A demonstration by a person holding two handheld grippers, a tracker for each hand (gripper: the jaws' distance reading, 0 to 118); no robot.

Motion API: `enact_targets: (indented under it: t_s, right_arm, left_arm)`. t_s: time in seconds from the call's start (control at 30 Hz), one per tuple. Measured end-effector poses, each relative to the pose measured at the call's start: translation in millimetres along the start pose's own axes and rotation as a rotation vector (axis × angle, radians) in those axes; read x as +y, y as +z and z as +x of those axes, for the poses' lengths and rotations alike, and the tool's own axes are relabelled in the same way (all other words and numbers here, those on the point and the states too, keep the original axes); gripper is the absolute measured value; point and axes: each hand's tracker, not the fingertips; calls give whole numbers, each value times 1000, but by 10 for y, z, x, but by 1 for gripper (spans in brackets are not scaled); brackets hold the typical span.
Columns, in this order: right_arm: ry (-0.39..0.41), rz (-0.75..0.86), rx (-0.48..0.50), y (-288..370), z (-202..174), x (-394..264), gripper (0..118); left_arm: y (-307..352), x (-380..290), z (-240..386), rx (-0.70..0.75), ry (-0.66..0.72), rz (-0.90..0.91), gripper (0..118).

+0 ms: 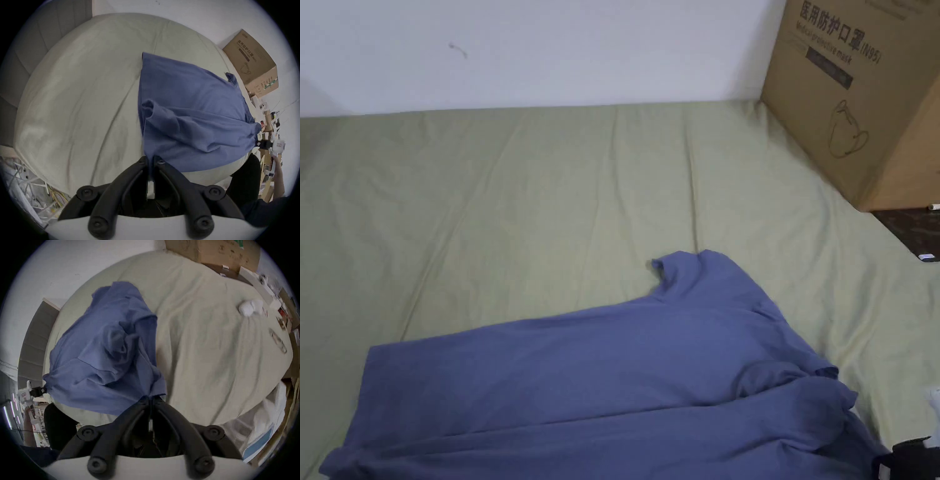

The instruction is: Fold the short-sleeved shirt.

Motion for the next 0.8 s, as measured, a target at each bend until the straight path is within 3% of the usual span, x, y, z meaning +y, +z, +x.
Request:
enact_targets:
  t_s: [0.03, 0.07, 0.1, 0.13, 0.17, 0.2, 0.23, 0.27, 0.4, 0.5, 0.6, 0.63, 0.7, 0.73, 0.8]
  right_arm:
    - [-19, 4, -3, -20, -8, -8, 2]
    - [-24, 11, -7, -24, -41, -2, 4]
    - [-24, 19, -9, -19, -77, 3, 18]
    - [-23, 23, -14, -9, -119, 21, 61]
    - [-22, 19, -37, 6, -144, 41, 97]
    - [-24, 15, -67, 14, -178, 46, 117]
    - [-14, 27, -99, 48, -223, 50, 117]
    - [2, 53, -101, 116, -272, 78, 117]
    - [62, 117, -95, 412, -511, 147, 117]
    - [123, 197, -63, 571, -759, 232, 114]
    - [177, 339, 57, 737, -1067, 248, 105]
    - [217, 382, 103, 783, -1172, 249, 74]
    - [290, 416, 83, 779, -1355, 279, 6]
    - [312, 424, 91, 765, -1417, 298, 4]
    - [341, 369, 160, 674, -1504, 390, 4]
  left_arm:
    - [-16, -17, -12, -8, 27, -1, 9]
    - [-13, -27, -17, -6, 44, 4, 23]
    - [-5, -40, -11, 12, 50, 10, 45]
    - [8, -47, -14, 30, 42, 19, 69]
    - [46, -53, -10, 41, 32, 35, 73]
    - [94, -51, -7, 45, 26, 53, 75]
    - [148, -39, -7, 47, 32, 66, 85]
    - [199, -19, -13, 52, 42, 83, 90]
    - [502, 59, 102, 33, 52, 204, 90]
    - [732, 122, 349, 65, -22, 309, 90]
    - [842, 182, 562, 26, -51, 321, 85]
    - [866, 201, 639, 3, -71, 331, 67]
    - [822, 233, 727, -17, -102, 337, 11]
    - [806, 228, 776, -16, -113, 347, 0]
    - [748, 276, 818, -32, -136, 347, 0]
